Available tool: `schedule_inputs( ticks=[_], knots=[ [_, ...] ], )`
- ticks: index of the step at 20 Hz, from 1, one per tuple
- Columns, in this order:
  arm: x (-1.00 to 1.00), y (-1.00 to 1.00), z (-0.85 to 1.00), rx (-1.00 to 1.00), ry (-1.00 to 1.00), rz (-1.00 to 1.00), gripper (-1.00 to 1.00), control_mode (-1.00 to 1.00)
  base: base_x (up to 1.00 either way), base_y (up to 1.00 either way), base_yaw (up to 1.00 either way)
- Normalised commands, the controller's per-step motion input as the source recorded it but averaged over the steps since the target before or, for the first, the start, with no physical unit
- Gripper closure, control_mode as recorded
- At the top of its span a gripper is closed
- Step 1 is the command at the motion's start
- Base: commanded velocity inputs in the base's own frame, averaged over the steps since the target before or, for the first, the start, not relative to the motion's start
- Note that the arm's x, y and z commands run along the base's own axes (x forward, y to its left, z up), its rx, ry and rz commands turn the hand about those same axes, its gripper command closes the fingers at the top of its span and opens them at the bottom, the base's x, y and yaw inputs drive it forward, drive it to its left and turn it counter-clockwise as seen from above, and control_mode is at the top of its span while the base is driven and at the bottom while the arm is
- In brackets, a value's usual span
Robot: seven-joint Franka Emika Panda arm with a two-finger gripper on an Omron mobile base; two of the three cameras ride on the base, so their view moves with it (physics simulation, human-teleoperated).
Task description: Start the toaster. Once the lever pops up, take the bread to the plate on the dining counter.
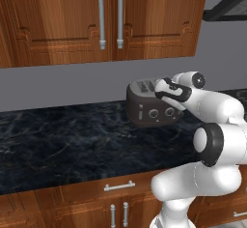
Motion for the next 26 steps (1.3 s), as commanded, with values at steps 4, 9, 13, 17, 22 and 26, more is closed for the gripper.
schedule_inputs(
  ticks=[4, 9, 13, 17, 22, 26],
  knots=[
    [0.0, 0.0, 0.0, 0.0, 0.0, 0.0, -1.0, -1.0, 0.0, 0.0, 0.0],
    [0.0, 0.0, 0.0, 0.0, 0.0, 0.0, -1.0, -1.0, 0.0, 0.0, 0.0],
    [0.0, 0.0, 0.0, 0.0, 0.0, 0.0, -1.0, -1.0, 0.0, 0.0, 0.0],
    [0.0, 0.0, 0.0, 0.0, 0.0, 0.0, -1.0, -1.0, 0.0, 0.0, 0.0],
    [0.0, 0.0, 0.0, 0.0, 0.0, 0.0, -1.0, -1.0, 0.0, 0.0, 0.0],
    [0.0, 0.0, 0.0, 0.0, 0.0, 0.0, -1.0, -1.0, 0.0, 0.0, 0.0]
  ],
)
